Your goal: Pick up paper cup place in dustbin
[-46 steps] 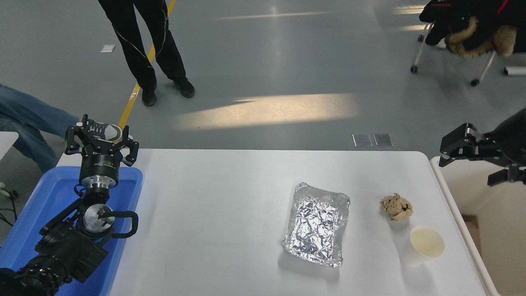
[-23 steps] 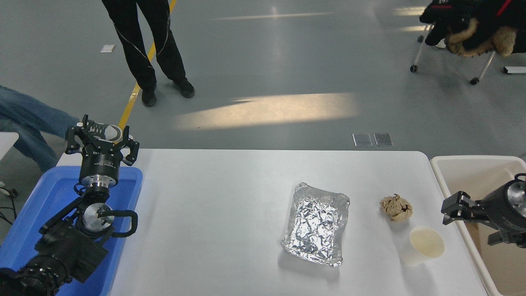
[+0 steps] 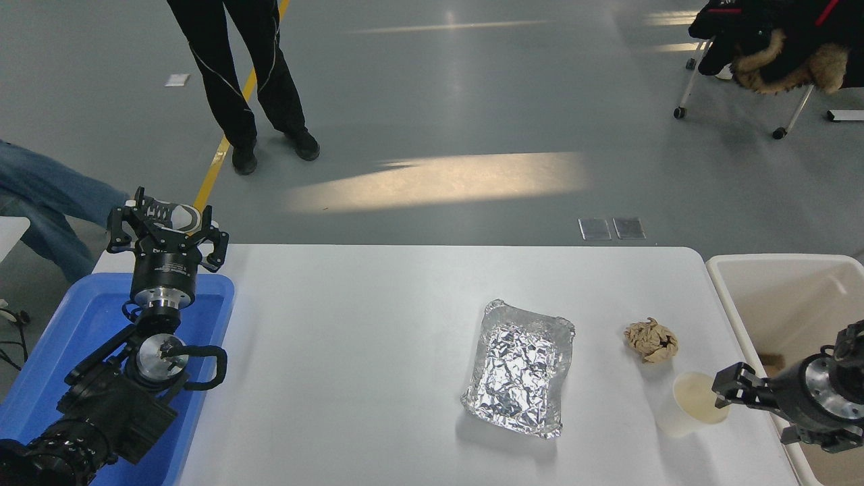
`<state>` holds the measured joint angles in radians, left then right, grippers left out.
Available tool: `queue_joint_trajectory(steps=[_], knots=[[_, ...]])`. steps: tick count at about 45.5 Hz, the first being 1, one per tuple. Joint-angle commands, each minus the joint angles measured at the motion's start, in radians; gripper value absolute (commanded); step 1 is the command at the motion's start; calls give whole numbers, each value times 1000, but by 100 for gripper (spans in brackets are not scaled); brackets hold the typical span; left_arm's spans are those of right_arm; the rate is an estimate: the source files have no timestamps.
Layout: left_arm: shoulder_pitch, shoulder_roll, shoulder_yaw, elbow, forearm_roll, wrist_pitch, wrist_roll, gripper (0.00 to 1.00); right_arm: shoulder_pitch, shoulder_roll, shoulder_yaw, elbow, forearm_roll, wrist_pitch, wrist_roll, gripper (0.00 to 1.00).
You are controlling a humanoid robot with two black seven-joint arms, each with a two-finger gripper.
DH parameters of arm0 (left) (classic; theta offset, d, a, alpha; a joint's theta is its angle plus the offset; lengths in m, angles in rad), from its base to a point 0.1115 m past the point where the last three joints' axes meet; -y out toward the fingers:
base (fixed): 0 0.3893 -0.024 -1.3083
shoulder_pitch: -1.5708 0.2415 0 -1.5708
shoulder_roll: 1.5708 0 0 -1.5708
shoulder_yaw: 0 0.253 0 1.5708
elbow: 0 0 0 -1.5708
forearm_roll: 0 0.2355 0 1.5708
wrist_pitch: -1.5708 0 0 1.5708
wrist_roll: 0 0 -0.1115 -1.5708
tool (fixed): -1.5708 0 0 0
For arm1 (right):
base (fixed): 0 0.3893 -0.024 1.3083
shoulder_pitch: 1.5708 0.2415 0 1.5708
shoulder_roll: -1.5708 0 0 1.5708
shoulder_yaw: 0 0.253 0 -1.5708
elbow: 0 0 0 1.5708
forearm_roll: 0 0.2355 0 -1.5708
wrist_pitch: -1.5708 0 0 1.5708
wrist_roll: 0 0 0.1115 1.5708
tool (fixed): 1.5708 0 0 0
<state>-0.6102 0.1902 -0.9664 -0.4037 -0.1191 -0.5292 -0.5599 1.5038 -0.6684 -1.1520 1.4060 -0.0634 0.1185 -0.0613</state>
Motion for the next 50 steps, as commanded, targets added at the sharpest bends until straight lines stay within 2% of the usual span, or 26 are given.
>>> queue_joint_trajectory(steps=[1, 4, 6, 10, 12, 15, 16, 24, 28, 35, 44, 47, 50], knots=[[0, 0, 0, 0, 1, 0, 0, 99, -120, 32, 95, -94, 8, -20, -2, 91], [0, 0, 0, -1, 1, 0, 0, 99, -166, 64, 115, -128, 8, -37, -2, 90], [0, 0, 0, 0, 1, 0, 0, 99, -194, 81, 124, -154, 13, -48, -2, 86], [0, 0, 0, 0, 1, 0, 0, 99, -232, 93, 135, -180, 13, -54, -3, 68], [0, 0, 0, 0, 1, 0, 0, 99, -240, 95, 135, -182, 13, -56, -2, 52], [0, 0, 0, 0, 1, 0, 0, 99, -243, 96, 135, -180, 14, -51, -3, 9], [0, 0, 0, 0, 1, 0, 0, 99, -244, 96, 135, -180, 14, -46, -5, 0], [0, 0, 0, 0, 1, 0, 0, 99, -252, 104, 133, -180, 28, -56, -37, 0], [0, 0, 0, 0, 1, 0, 0, 99, -232, 90, 136, -171, 30, -56, -38, 0], [0, 0, 0, 0, 1, -2, 0, 99, -81, 1, 115, -50, 31, -53, -38, 0], [0, 0, 0, -1, 1, -2, 0, 99, 356, -34, -102, 241, 27, -24, -46, 0], [0, 0, 2, -1, 1, -2, 0, 99, 533, -25, -181, 310, 30, 38, -46, 0], [0, 0, 2, 0, 1, 0, 0, 99, 764, 4, -261, 339, 36, 173, -45, 0]])
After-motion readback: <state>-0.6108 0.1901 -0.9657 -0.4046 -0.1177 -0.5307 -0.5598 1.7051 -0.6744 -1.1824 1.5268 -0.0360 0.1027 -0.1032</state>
